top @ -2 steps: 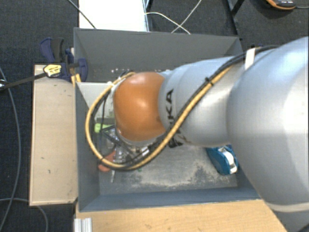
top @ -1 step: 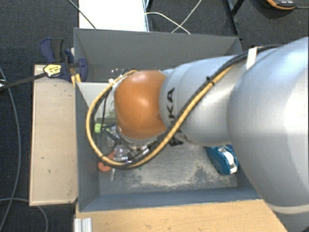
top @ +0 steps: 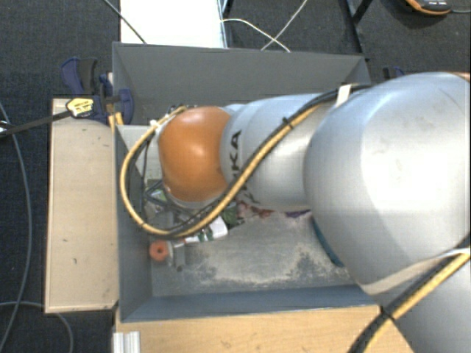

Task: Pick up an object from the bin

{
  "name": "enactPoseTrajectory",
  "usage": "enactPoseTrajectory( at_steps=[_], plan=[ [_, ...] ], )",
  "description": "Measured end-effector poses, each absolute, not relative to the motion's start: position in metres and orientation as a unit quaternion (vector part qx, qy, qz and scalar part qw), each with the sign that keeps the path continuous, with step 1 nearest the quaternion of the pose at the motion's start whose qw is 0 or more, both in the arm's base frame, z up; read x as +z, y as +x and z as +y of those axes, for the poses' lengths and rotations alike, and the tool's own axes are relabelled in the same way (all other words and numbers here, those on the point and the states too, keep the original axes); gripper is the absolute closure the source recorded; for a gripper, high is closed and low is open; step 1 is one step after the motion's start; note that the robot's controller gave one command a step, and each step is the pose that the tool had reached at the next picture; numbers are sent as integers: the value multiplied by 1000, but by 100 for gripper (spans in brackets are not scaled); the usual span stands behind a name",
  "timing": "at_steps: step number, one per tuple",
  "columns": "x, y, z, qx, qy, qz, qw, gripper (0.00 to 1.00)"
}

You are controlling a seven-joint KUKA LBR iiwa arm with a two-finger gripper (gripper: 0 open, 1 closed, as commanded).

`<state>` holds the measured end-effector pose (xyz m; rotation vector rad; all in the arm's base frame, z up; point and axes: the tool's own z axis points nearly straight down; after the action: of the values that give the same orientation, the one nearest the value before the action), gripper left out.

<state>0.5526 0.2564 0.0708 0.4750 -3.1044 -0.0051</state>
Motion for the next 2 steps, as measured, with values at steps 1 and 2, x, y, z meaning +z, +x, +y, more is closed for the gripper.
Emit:
enactPoseTrajectory(
  at_steps=[1,2],
  plan=[
    [133,540,252,-2,127,-992,-4,0],
    [101,552,253,-2,162,-987,0,0]
  ],
)
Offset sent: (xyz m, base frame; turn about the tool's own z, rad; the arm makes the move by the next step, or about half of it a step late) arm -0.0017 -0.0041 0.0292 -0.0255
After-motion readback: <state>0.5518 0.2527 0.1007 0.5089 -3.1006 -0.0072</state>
